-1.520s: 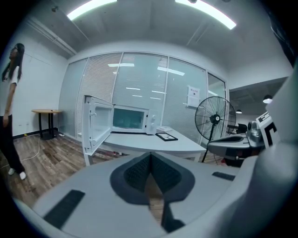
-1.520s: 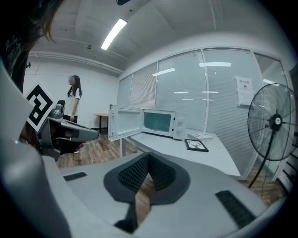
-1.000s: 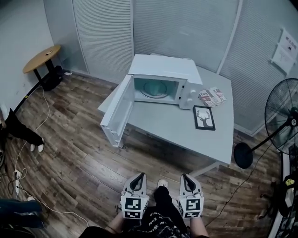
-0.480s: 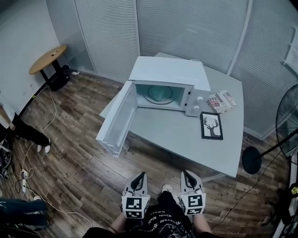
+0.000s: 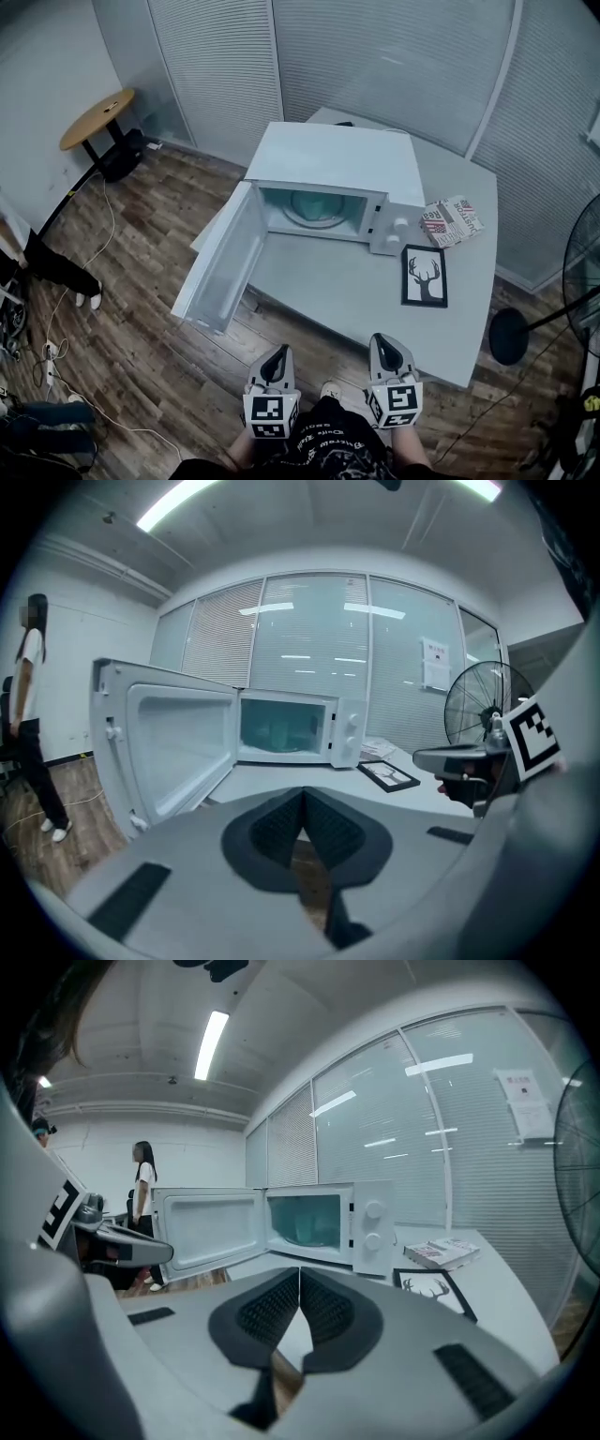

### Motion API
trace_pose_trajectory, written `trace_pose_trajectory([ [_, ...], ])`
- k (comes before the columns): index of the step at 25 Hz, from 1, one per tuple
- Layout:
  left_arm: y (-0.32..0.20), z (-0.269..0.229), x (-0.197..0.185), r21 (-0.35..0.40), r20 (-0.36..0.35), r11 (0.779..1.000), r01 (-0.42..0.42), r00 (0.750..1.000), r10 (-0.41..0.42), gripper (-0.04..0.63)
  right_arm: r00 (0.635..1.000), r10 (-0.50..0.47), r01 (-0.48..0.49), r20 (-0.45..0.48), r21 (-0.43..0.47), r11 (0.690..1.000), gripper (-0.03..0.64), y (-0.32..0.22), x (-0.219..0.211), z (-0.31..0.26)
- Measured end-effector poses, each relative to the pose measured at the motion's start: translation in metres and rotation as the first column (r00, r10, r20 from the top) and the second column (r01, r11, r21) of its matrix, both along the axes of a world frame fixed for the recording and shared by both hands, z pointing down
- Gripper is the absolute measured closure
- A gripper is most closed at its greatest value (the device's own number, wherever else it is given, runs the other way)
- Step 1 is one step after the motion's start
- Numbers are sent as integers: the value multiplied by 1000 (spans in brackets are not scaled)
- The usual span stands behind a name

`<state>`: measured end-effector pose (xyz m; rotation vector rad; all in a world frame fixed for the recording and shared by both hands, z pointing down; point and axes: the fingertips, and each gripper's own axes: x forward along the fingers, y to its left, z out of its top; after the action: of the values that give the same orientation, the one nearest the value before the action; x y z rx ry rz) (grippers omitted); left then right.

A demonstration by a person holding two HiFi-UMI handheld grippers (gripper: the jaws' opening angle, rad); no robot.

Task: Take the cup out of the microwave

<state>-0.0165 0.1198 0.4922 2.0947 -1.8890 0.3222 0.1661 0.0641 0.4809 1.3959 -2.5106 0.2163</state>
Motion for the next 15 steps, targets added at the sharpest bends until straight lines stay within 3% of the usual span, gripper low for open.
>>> trace_pose_trajectory([
  [7,-51,-6,29,19,22,1000,-13,1000,12,589,995,-76,78,-64,38,996,612,-44,5,-2],
  [15,-89,3,41,6,8,1000,26,1000,-26,589,989,-141,142,-32,26,990,612,-83,2,1],
])
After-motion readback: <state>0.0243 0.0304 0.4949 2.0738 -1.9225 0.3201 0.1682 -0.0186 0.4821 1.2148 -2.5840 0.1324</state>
